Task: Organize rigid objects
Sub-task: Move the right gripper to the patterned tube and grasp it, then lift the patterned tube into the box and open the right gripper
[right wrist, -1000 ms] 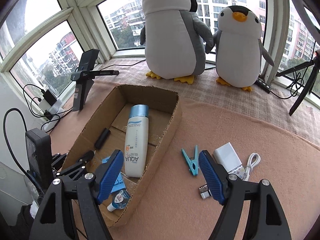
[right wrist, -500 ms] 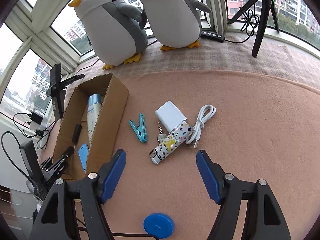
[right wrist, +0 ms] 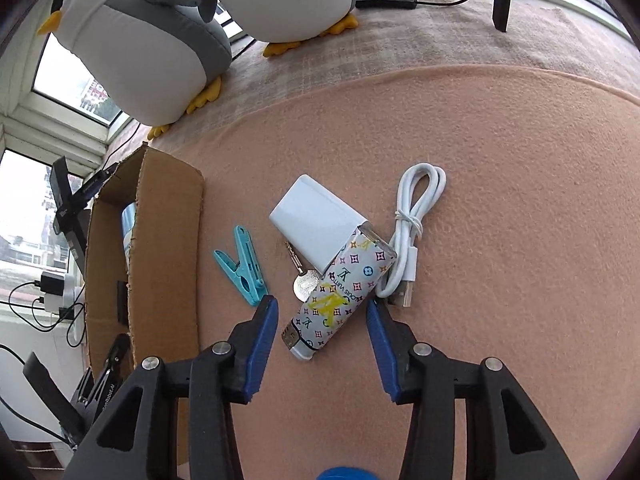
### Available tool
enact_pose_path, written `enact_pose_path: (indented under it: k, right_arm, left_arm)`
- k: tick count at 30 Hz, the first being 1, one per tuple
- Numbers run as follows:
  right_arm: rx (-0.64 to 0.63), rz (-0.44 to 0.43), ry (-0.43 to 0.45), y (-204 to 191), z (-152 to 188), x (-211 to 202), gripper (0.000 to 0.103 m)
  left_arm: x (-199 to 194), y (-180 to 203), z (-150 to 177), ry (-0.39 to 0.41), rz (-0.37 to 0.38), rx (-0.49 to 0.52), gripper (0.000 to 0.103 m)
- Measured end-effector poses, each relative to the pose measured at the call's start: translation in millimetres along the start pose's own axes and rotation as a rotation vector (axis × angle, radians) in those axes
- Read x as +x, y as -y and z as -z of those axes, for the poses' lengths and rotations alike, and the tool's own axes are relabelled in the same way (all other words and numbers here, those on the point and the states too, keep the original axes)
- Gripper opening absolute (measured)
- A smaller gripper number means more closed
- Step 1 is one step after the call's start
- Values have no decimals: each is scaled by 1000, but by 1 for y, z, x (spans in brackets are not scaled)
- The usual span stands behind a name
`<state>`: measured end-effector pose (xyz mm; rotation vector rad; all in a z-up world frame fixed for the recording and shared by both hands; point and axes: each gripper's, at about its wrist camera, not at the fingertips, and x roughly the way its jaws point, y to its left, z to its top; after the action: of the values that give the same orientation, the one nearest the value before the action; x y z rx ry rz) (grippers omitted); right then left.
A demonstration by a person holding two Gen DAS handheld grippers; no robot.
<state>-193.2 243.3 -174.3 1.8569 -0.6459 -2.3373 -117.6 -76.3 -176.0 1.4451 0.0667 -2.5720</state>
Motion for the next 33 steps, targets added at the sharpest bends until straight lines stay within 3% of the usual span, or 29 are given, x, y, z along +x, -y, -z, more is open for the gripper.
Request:
enact_pose_path:
  k: [5,11,12,15,22,33]
  right_arm:
    - [-36,75,6,-5,-3,3,31]
    - [-76,114,2,7,1,-3,25]
    - [-78,123,-1,12,2,-5,18]
    - [-75,114,-15,26,6,-10,12]
    - [-146,159,-8,38,15,-21,12]
    - [-303,197,22,18,30,-20,10]
  left_arm:
    - [0,0,0,0,0,-1,24]
    - [0,0,0,0,0,-1,24]
    - [0,0,0,0,-1,-1,24]
    - [0,0,0,0,-1,0,24]
    - [0,0,0,0,-2,0,24]
    - [1,-1,0,0,-6,2,24]
